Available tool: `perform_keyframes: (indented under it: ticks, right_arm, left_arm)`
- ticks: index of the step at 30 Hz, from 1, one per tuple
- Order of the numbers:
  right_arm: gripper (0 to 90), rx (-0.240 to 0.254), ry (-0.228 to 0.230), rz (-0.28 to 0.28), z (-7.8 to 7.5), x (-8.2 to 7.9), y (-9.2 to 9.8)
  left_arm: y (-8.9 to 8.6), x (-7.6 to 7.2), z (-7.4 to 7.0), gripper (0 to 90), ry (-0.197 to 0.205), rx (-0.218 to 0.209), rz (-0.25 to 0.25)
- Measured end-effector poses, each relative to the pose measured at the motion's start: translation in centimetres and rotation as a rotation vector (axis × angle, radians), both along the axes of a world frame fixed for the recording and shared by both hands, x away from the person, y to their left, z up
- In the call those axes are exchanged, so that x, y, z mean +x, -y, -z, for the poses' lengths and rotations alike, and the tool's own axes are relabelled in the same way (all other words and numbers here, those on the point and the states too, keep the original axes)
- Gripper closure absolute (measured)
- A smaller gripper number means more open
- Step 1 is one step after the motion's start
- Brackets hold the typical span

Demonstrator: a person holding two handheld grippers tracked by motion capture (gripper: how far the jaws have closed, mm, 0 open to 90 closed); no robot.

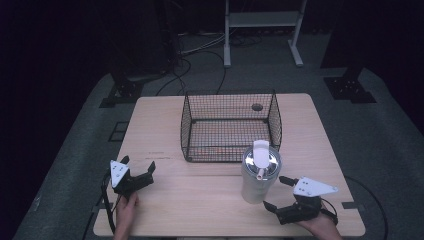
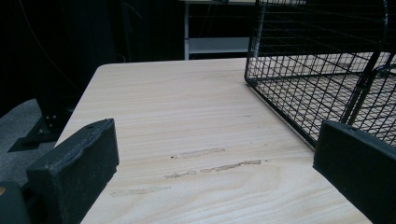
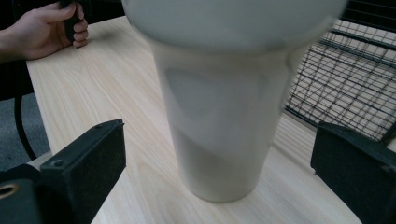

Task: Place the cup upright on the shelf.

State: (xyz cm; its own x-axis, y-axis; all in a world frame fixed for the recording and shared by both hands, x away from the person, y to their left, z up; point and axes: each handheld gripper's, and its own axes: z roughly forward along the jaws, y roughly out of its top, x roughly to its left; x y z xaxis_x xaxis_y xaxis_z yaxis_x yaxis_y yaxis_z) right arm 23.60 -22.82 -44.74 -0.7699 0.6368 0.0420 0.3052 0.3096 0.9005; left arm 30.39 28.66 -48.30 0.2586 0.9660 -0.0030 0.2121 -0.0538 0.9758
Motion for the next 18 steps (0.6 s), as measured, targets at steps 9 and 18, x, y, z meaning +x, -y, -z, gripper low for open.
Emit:
perform_keyframes:
  ticks: [9, 18]
  right_arm:
    - [2.7, 0.01, 0.025, 0.02, 0.2, 1.2, -1.5]
    - [2.7, 0.035, 0.046, 0.024, 0.5, 2.1, -2.6]
  left_arm:
    - [0.0, 0.0, 0.0, 0.0, 0.001, -0.001, 0.003]
    - [-0.1, 0.0, 0.0, 0.0, 0.002, -0.004, 0.007]
